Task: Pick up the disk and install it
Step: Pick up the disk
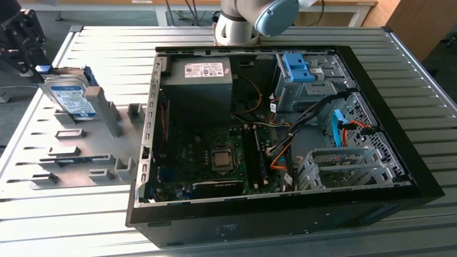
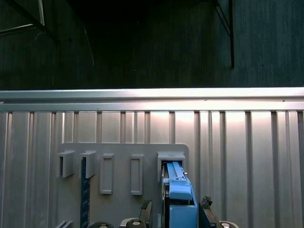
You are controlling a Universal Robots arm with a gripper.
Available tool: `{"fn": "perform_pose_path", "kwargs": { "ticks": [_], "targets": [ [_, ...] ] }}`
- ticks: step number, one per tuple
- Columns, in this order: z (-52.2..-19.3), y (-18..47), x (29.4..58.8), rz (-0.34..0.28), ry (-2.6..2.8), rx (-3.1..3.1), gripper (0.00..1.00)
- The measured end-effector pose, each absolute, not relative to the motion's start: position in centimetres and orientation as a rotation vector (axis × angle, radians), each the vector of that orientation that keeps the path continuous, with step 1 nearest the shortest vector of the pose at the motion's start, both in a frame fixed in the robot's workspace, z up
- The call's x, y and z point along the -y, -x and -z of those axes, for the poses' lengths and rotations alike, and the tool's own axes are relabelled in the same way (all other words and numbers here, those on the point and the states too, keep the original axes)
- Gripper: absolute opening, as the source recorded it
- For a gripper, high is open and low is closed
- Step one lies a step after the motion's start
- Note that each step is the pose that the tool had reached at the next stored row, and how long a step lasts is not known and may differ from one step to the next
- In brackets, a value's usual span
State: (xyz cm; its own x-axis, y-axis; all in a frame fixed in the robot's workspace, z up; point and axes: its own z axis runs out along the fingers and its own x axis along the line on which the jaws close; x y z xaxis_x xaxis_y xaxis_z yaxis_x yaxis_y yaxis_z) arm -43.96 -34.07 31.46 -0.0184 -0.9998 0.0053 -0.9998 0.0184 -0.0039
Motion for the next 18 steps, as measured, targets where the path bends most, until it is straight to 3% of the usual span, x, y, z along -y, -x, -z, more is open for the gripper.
{"fn": "perform_pose_path", "kwargs": {
  "ticks": [9,11,12,18],
  "targets": [
    [-30.2,44.0,34.1,-0.01,-2.2,2.241,0.5],
    [-30.0,44.0,34.1,-0.01,-2.2,2.241,0.49],
    [-29.9,44.0,34.1,-0.011,-2.2,2.241,0.42],
    [-29.6,44.0,34.1,-0.011,-2.2,2.241,0.42]
  ]
}}
